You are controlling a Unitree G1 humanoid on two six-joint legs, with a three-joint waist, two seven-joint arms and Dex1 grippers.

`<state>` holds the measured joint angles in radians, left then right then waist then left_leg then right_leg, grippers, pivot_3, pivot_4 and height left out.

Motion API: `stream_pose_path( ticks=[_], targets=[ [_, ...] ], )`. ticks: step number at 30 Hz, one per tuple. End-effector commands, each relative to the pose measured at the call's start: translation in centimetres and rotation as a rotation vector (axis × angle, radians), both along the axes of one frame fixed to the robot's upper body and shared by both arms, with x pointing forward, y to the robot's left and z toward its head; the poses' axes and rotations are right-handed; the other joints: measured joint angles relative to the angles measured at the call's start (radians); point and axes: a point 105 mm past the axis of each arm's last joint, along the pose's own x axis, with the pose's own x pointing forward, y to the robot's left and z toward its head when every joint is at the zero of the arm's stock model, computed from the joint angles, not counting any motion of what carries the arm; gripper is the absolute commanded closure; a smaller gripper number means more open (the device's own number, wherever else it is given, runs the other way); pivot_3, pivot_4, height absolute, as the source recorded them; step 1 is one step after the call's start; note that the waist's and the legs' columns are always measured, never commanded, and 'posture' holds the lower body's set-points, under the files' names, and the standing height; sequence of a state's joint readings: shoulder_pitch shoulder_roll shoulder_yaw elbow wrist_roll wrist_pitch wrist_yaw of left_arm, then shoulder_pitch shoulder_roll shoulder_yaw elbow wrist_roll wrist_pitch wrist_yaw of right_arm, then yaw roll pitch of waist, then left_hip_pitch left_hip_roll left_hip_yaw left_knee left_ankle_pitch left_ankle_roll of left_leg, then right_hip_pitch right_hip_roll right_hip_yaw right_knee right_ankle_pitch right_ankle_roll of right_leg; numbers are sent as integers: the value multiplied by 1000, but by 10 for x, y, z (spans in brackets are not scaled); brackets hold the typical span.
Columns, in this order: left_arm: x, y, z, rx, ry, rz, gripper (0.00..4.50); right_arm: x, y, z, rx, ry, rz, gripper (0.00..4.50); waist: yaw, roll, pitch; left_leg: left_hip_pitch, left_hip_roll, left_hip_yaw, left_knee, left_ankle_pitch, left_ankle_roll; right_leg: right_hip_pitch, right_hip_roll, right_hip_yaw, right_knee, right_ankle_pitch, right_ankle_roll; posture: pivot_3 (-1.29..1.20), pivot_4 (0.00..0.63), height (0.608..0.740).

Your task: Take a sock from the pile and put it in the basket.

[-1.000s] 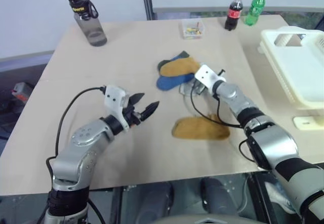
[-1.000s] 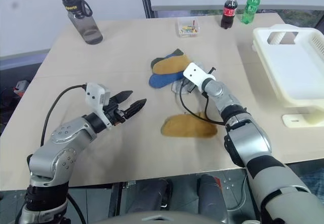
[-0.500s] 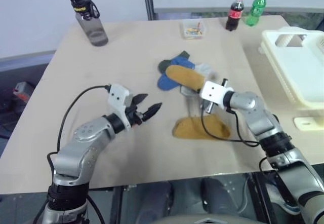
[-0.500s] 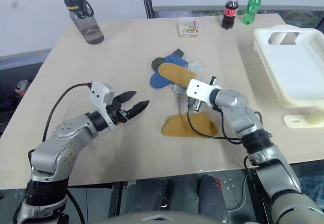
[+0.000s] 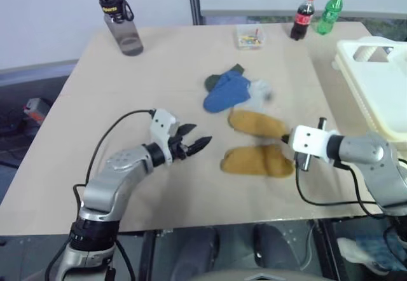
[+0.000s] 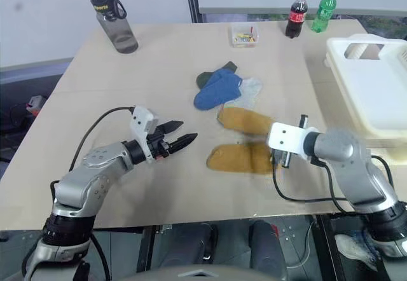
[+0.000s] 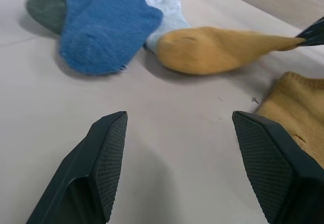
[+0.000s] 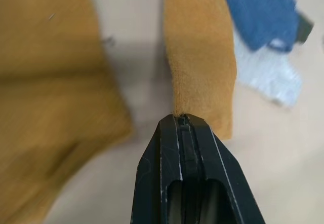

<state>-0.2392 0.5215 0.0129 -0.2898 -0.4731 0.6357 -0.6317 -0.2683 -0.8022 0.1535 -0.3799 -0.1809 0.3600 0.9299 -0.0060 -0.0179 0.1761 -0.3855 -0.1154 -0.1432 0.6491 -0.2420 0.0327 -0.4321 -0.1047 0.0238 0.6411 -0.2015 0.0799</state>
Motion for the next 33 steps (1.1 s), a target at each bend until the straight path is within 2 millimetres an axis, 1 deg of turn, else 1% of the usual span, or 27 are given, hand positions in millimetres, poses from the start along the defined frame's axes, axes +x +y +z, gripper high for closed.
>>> stream_pose_path(
  ticks=[1,4,5,8,9,10,12,13,14,17,20,22,25,27,30,31,32,33],
  targets=[
    [3,-12,3,3,-13,-38,954,6,-21,15,-27,-92,-56,4478,0,0,0,0,0,0,0,0,0,0,0,0,0,0,0,0,150,740],
    [7,-25,2,-17,12,-68,954,8,-32,11,-49,-84,-78,4478,-2,0,0,0,0,1,0,0,0,0,0,0,0,0,0,0,150,740],
    [9,-29,2,-28,27,-70,954,8,-33,11,-16,-76,-91,4478,-1,0,0,0,0,0,0,0,0,0,0,0,0,0,0,0,150,740],
    [18,-40,2,-54,63,-66,954,6,-34,18,108,-46,-132,3727,9,0,0,0,0,0,1,0,0,1,0,0,0,0,0,0,150,740],
    [20,-43,2,-65,77,-68,954,5,-34,23,158,-41,-151,3311,11,0,0,0,0,0,1,0,0,1,0,0,0,0,0,0,150,740],
    [25,-48,1,-77,96,-65,954,-3,-34,25,226,20,-163,2866,12,0,0,0,0,0,1,0,0,1,0,0,0,0,0,0,150,740],
    [33,-62,2,-101,116,-62,954,-14,-33,28,362,114,-188,2866,20,0,0,-1,0,0,2,0,0,0,0,0,0,0,0,0,150,740],
    [35,-68,2,-102,123,-69,954,-16,-33,30,413,145,-202,2866,22,0,0,-1,0,-1,2,0,0,1,0,-1,0,0,0,0,150,740],
    [37,-74,1,-95,120,-81,954,-13,-35,30,461,155,-233,2866,23,0,0,-1,0,-1,3,0,0,1,0,-1,0,0,0,0,150,740],
    [40,-85,-2,-75,109,-96,954,3,-43,28,573,167,-356,2866,17,-1,0,-2,0,0,3,0,0,1,0,-1,0,0,0,0,150,740],
    [43,-95,-5,-60,100,-102,954,21,-44,22,660,195,-440,2866,17,0,0,0,0,1,3,0,0,1,0,0,0,0,0,0,150,740],
    [45,-100,-11,-24,86,-97,954,32,-45,15,688,212,-489,2866,19,-1,0,-1,0,0,3,0,0,0,0,0,1,0,0,0,150,740],
    [52,-106,-13,-39,80,-57,954,42,-45,0,670,245,-529,2866,20,-1,0,-1,-1,1,3,0,0,0,0,0,0,0,0,0,150,740],
    [55,-109,-11,-69,79,-46,1495,44,-42,-10,648,274,-536,2812,21,0,0,-1,-2,0,3,0,0,0,-1,0,0,1,1,0,150,740],
    [54,-111,-10,-94,77,-51,2663,45,-40,-20,617,290,-535,3613,19,0,0,-2,-2,0,3,0,0,0,-1,0,0,1,1,0,150,740],
    [53,-112,-10,-103,80,-53,2996,45,-40,-21,608,287,-536,3977,18,0,0,-2,-2,0,3,0,0,0,-1,0,0,1,1,0,150,740],
    [53,-112,-9,-110,81,-55,3595,45,-41,-21,601,282,-537,4493,17,0,0,-2,-2,0,3,0,0,0,-1,0,0,1,1,0,150,740],
    [52,-112,-8,-122,80,-62,4093,44,-42,-19,601,276,-535,4500,17,0,0,-2,-2,0,3,0,0,0,-1,0,0,1,1,0,150,740]
  ],
)
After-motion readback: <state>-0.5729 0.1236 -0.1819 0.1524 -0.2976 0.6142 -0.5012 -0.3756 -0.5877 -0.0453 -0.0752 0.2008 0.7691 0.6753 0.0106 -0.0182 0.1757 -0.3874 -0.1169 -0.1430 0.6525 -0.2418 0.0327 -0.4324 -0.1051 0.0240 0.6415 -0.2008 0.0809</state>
